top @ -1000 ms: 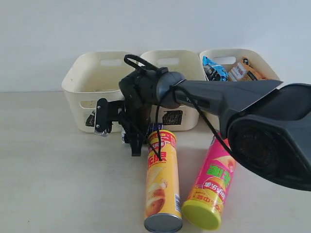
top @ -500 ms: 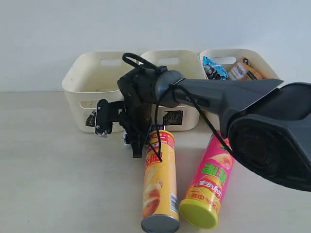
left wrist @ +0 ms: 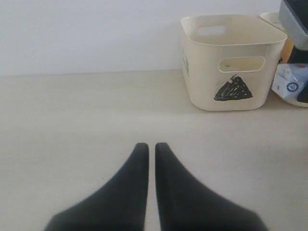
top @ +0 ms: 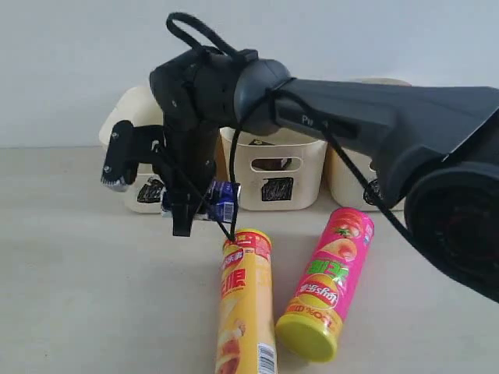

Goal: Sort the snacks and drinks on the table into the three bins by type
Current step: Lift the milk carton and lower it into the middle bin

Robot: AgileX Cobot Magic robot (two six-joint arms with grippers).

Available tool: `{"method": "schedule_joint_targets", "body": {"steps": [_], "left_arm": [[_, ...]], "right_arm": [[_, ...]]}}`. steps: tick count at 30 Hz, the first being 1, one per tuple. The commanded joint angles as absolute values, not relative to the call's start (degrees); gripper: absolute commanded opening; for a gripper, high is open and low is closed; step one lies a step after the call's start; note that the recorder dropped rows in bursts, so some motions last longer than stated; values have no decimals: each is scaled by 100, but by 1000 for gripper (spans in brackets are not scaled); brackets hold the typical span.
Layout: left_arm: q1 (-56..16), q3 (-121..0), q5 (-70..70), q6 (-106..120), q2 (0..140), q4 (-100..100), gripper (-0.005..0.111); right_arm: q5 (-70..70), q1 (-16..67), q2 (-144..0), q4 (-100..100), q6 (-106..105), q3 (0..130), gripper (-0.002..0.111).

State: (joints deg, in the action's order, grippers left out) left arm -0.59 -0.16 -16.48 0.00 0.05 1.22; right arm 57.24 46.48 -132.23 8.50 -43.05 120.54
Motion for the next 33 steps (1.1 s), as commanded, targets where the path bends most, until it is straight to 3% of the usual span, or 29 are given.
{"method": "schedule_joint_targets", "body": {"steps": [1, 5, 9, 14, 21, 33], "left_arm": [[-61, 0, -1636, -42, 0, 118, 4], [-61, 0, -1636, -42, 0, 118, 4], [-61, 0, -1636, -42, 0, 118, 4], [-61, 0, -1636, -42, 0, 118, 4], [-61, 0, -1636, -42, 0, 118, 4], [-61, 0, -1636, -42, 0, 118, 4]], "right_arm": [[5563, 4748, -12668, 818, -3700, 12056, 0], [4905, 4746, -12101, 818, -3230, 11539, 0], [2872, 4678, -10846, 1652, -2003, 9580, 0], [1045, 3828, -10149, 1870, -203, 8403, 0], [-900, 2836, -10207, 1823, 829, 8044, 0], [-3320, 2035, -11429, 1634, 998, 8055, 0]]}}
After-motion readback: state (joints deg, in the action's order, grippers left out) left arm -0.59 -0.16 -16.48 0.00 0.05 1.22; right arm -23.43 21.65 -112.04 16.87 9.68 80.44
